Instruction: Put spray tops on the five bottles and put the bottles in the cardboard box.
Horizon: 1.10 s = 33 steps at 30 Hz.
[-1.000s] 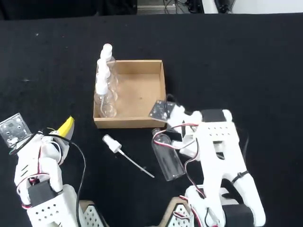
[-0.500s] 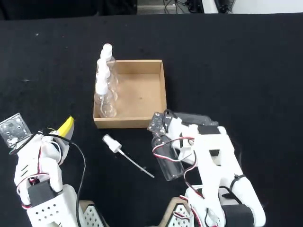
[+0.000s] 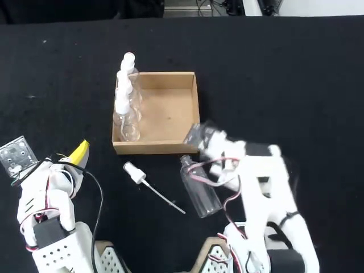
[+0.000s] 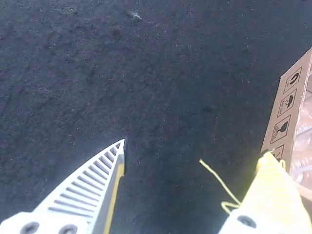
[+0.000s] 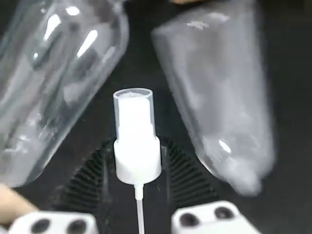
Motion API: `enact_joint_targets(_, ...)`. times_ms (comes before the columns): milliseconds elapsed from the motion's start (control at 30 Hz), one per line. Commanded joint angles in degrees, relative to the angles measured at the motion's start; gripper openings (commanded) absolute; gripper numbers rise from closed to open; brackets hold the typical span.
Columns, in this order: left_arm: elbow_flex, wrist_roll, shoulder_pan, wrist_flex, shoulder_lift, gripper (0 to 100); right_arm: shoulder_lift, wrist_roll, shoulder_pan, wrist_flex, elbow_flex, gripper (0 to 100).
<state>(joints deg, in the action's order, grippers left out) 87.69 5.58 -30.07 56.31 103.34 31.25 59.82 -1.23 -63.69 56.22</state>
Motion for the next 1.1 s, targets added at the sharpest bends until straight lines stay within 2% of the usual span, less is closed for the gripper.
enact_joint_targets(0, -1.19, 0.53, -0.13, -1.14, 0.18, 36, 5.85, -6.59, -1.93, -15.21, -16.22, 1.0)
enact_joint_targets(100, -1.19, 0.53, -0.13, -1.14, 0.18, 36, 9.01, -14.33, 2.99, -25.41, -26.51, 1.0)
enact_joint_targets(233, -1.01, 0.53, -0.13, -1.14, 0.18, 36, 11.56, -31.91, 18.55, -34.02, -35.03, 1.1)
enact_joint_targets(333, -1.01, 0.53, -0.22, -1.14, 0.18, 36, 11.56, -41.85, 30.77, -33.49, -36.79, 1.1)
enact_joint_targets(467, -0.92, 0.62, -0.22, -1.14, 0.18, 36, 8.31, -47.82, 42.64, -27.16, -33.19, 1.1)
enact_joint_targets(633, -0.92, 0.62, -0.22, -1.14, 0.18, 36, 2.59, -56.62, 47.91, -11.87, -24.75, 1.1)
enact_joint_targets(833, -1.1, 0.62, -0.31, -1.14, 0.18, 36, -1.01, -60.04, 57.05, -0.44, -20.09, 1.2)
enact_joint_targets(933, -1.1, 0.62, -0.4, -1.14, 0.18, 36, -4.0, -61.98, 57.67, 4.13, -17.45, 2.0)
enact_joint_targets(1067, -1.1, 0.62, -0.31, -1.14, 0.18, 36, -8.92, -62.42, 58.02, 5.54, -16.66, 15.2)
